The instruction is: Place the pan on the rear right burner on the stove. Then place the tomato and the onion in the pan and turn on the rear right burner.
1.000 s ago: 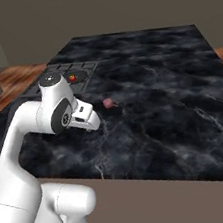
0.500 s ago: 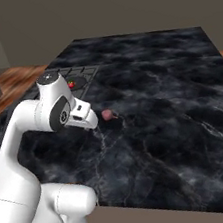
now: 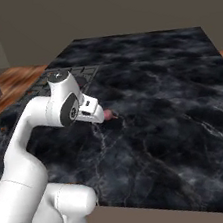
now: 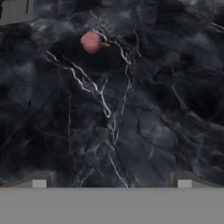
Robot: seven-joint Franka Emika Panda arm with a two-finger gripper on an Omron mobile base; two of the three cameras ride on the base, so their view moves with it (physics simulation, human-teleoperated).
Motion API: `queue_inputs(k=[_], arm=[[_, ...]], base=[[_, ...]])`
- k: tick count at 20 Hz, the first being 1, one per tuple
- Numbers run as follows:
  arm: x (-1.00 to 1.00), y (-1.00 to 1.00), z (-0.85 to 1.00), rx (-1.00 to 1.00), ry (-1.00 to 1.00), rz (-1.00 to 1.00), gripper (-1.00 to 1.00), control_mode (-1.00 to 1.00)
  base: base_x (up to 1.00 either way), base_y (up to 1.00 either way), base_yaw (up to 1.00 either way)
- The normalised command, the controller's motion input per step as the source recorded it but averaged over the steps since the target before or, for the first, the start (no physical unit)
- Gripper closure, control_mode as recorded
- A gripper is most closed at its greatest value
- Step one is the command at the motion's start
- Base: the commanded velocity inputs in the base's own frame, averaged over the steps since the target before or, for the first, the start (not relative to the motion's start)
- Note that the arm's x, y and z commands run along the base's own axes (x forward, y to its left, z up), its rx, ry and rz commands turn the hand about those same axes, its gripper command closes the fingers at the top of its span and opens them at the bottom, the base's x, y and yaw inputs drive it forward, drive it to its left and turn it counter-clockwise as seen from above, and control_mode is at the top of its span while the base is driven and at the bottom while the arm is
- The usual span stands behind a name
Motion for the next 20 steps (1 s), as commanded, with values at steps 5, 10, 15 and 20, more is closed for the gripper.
queue_inputs(k=[5,10,15,20], arm=[[0.99,-0.16,0.0,0.0,0.0,0.1,-1.0,-1.0],[0.72,0.0,0.0,0.0,0.0,0.13,-1.0,-1.0],[0.58,0.01,-0.04,-0.03,0.01,0.08,-1.0,-1.0],[0.43,0.0,-0.09,-0.05,0.01,0.06,-1.0,-1.0]], base=[[0.0,0.0,0.0],[0.0,0.0,0.0],[0.0,0.0,0.0],[0.0,0.0,0.0]])
